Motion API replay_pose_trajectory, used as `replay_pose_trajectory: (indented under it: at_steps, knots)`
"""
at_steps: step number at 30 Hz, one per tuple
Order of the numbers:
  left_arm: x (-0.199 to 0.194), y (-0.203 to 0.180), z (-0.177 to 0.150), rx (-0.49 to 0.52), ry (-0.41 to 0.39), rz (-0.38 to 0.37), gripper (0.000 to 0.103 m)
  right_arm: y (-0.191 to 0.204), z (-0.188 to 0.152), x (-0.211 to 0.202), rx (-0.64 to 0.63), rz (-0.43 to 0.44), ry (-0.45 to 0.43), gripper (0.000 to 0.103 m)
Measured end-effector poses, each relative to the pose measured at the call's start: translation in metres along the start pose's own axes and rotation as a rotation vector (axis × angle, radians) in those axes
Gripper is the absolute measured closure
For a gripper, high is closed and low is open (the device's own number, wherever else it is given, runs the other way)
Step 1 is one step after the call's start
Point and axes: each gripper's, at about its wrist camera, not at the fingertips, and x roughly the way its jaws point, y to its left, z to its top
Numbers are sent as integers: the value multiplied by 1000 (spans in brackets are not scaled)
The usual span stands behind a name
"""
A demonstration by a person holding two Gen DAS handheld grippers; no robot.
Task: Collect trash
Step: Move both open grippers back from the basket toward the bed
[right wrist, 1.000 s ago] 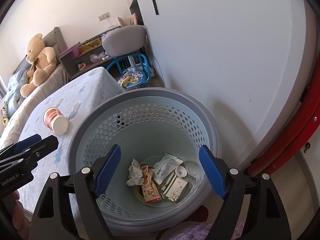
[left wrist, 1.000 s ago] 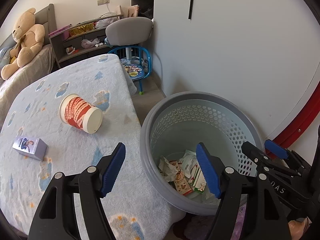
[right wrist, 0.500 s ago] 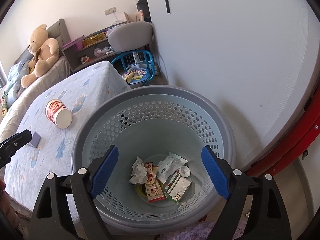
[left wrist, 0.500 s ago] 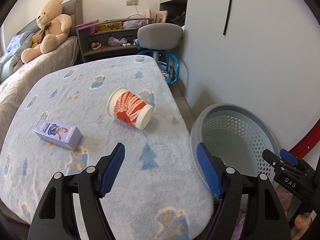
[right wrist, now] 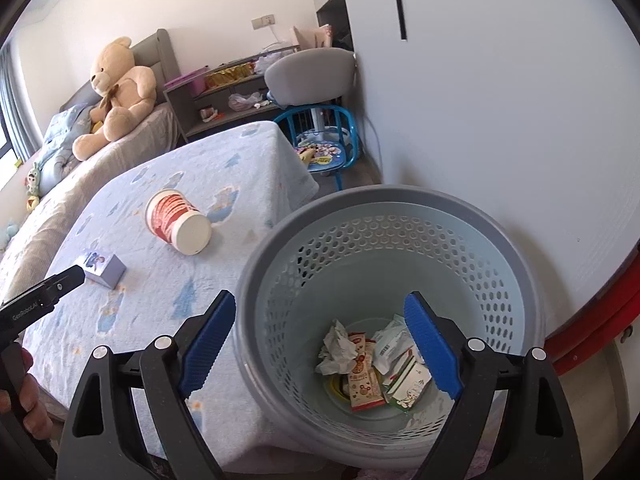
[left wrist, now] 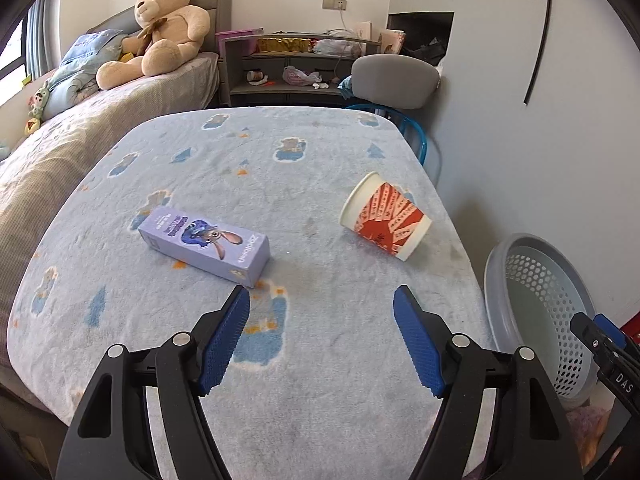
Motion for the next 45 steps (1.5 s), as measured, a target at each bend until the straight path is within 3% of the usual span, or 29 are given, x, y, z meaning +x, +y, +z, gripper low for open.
replay_pose_trajectory:
  at_steps: [21,38,45]
  knots:
    - [33,70,-7,-115,16,92,32,96,-7,3,-109,146,9,15]
    - [100,74,2,-156,123,97,32,119,-3,21,-121,211,34,15]
    - [108,81,4,-180,121,122,32,120,-3,28,-111,214,48,15]
